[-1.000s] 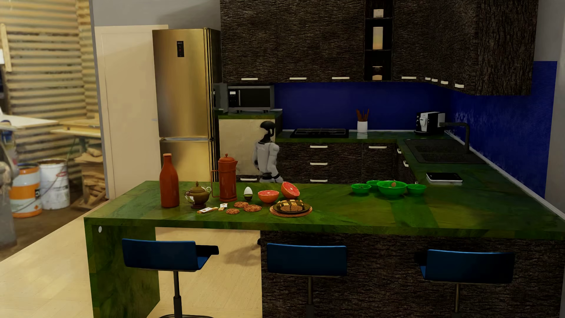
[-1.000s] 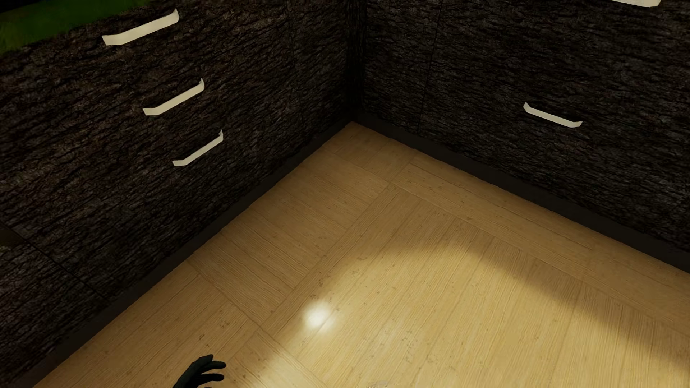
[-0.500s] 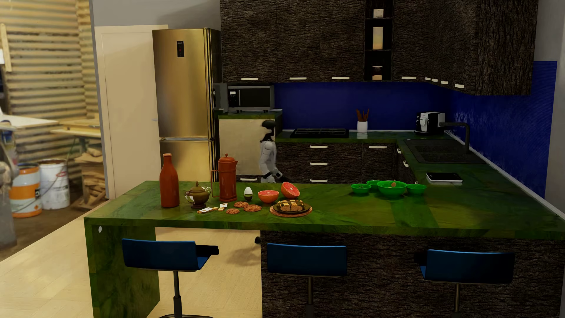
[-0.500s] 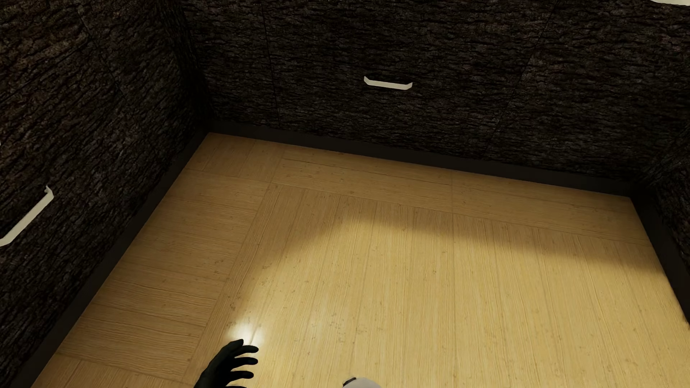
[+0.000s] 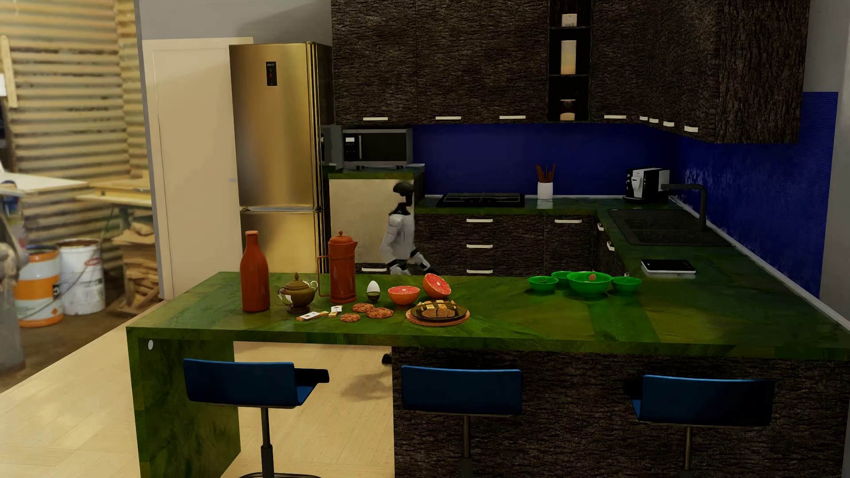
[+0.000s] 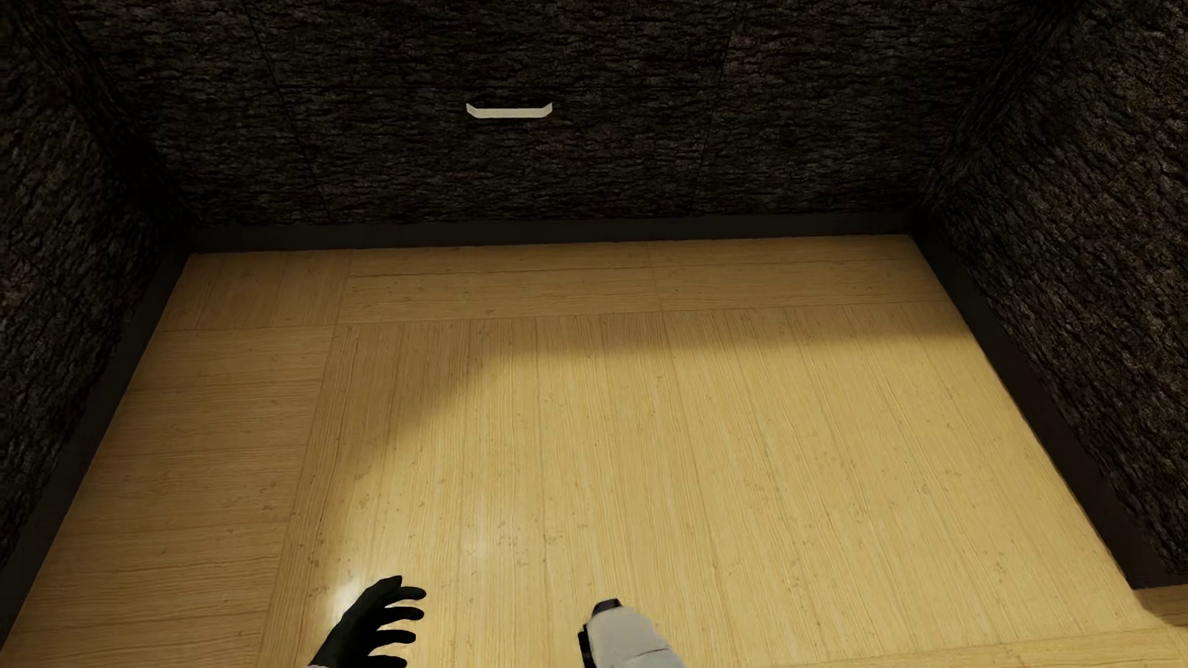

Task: Rotate 180

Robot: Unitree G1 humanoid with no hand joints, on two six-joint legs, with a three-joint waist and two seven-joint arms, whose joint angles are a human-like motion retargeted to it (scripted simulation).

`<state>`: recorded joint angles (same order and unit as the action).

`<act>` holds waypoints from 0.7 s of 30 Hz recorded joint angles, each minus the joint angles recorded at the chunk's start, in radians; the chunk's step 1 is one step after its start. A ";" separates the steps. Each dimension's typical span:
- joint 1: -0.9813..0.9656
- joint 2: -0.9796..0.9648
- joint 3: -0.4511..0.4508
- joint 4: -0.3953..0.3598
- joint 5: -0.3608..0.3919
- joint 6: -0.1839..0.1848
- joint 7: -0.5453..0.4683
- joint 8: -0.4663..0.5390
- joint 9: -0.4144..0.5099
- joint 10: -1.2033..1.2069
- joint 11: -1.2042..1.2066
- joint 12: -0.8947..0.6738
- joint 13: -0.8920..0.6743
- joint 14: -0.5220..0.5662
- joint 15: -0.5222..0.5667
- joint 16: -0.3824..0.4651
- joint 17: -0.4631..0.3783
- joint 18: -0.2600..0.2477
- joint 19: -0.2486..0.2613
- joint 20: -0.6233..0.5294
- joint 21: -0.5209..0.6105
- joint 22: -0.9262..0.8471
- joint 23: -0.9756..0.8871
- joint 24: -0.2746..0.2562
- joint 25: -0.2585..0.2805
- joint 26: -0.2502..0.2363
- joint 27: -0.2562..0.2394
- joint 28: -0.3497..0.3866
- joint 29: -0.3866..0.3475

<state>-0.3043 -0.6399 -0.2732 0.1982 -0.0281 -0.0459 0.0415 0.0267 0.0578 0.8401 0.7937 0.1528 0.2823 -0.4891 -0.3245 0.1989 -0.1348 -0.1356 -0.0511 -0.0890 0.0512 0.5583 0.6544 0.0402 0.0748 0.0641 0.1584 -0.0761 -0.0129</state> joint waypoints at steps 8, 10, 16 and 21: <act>-0.110 0.079 0.087 -0.075 -0.059 -0.013 0.039 -0.041 -0.071 0.084 0.225 -0.025 -0.005 -0.007 -0.208 0.005 -0.048 0.088 0.183 -0.031 0.016 -0.014 0.002 -0.007 -0.015 0.035 -0.136 0.044 -0.050; -0.112 0.072 0.067 -0.068 -0.001 0.026 -0.003 -0.011 -0.092 0.088 0.170 0.022 -0.024 -0.003 -0.084 -0.019 -0.023 0.044 0.052 -0.051 -0.031 -0.022 -0.015 -0.042 -0.032 -0.068 -0.089 0.084 0.004; -0.069 0.096 -0.002 -0.084 0.128 0.126 -0.081 0.100 -0.006 -0.028 -0.043 -0.007 0.064 0.027 0.084 -0.039 -0.024 0.131 0.050 -0.014 -0.041 -0.010 0.038 -0.022 0.089 -0.022 -0.076 0.096 -0.021; -0.159 0.054 0.124 -0.079 0.048 0.039 -0.080 -0.019 -0.011 0.168 0.092 0.008 -0.024 0.084 -0.010 -0.077 -0.067 -0.097 0.022 -0.005 -0.007 0.022 0.062 0.022 -0.006 -0.011 0.039 0.075 0.008</act>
<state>-0.4629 -0.5855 -0.1491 0.1189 0.0203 -0.0072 -0.0381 0.0079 0.0471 1.0085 0.8858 0.1611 0.2588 -0.4050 -0.3345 0.1223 -0.2021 -0.2327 -0.0293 -0.0940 0.0440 0.5800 0.7169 0.0622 0.0688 0.0532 0.1973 -0.0011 -0.0049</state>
